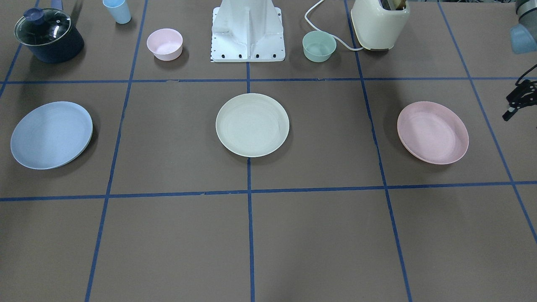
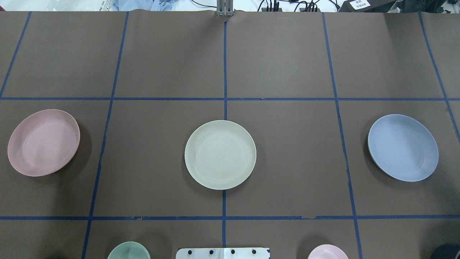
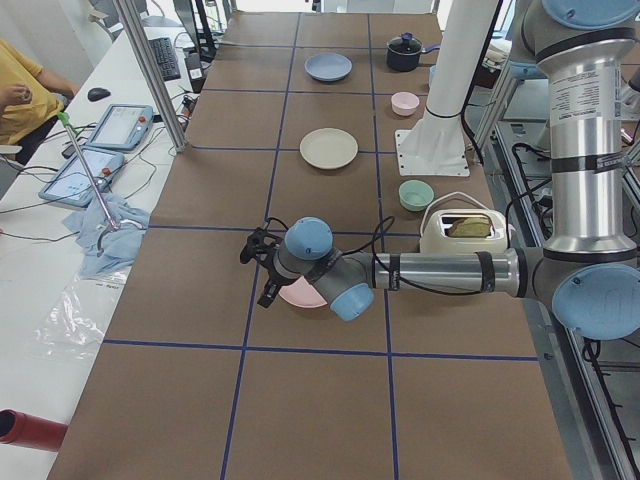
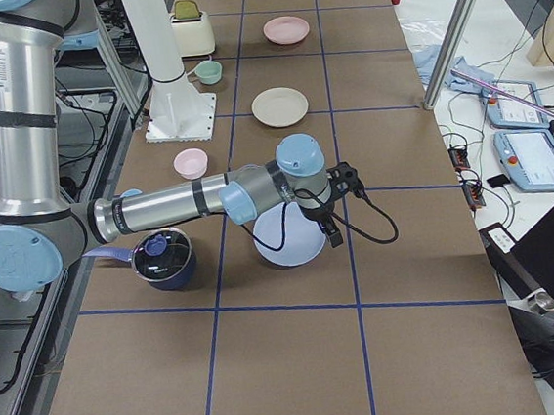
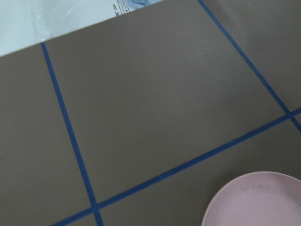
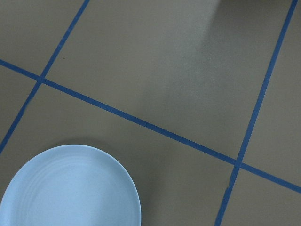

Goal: Stack three plates with pink and blue
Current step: 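Move the left gripper toward the pink plate's rim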

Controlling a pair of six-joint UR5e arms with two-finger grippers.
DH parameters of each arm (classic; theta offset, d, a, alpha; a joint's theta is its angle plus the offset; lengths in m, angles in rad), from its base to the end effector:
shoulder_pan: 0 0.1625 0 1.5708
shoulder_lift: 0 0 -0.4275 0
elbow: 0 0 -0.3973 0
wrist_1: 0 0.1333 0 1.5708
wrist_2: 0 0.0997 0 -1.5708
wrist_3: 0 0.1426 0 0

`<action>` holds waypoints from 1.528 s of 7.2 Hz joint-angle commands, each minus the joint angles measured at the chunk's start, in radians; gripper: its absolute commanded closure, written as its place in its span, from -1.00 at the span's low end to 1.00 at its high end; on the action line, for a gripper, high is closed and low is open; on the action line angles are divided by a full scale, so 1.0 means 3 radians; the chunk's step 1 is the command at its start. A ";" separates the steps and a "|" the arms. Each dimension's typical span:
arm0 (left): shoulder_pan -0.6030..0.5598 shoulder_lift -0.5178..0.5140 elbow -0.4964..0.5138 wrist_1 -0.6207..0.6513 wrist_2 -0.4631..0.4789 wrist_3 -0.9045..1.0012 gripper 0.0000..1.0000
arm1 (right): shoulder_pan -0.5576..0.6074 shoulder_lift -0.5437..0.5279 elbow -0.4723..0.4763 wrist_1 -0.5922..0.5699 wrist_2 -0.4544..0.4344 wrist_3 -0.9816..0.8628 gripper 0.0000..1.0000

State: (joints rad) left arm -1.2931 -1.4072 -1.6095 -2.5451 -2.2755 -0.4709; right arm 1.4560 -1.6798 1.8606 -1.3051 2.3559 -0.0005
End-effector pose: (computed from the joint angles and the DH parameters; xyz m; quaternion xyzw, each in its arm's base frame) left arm 0.0900 -0.4651 0.6307 0.2450 0.4341 0.0591 0.8649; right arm -0.0224 -0.4784 0.5639 0.1829 -0.3841 -0.1365 0.8946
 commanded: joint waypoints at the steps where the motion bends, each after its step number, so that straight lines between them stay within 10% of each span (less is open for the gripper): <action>1: 0.0611 0.0089 0.0575 -0.1159 0.0658 -0.0948 -1.00 | -0.0006 -0.0005 0.0000 0.0004 -0.0009 0.0012 -1.00; 5: 0.1191 0.0079 0.0676 -0.1385 0.1116 -0.1381 -0.58 | -0.0006 -0.0020 0.0000 0.0009 -0.0014 0.0012 -1.00; 8: 0.1242 0.0079 0.0717 -0.1385 0.1122 -0.1350 0.61 | -0.0006 -0.0041 0.0021 0.0009 -0.0014 0.0012 -1.00; 11: 0.1242 0.0089 0.0697 -0.1385 0.1117 -0.1345 1.00 | -0.0006 -0.0046 0.0026 0.0009 -0.0009 0.0012 -1.00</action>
State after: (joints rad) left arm -0.9204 -1.3815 -1.3969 -2.9606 -1.9393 -0.8748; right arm 1.4542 -1.6927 1.8671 -1.3024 2.3525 0.0031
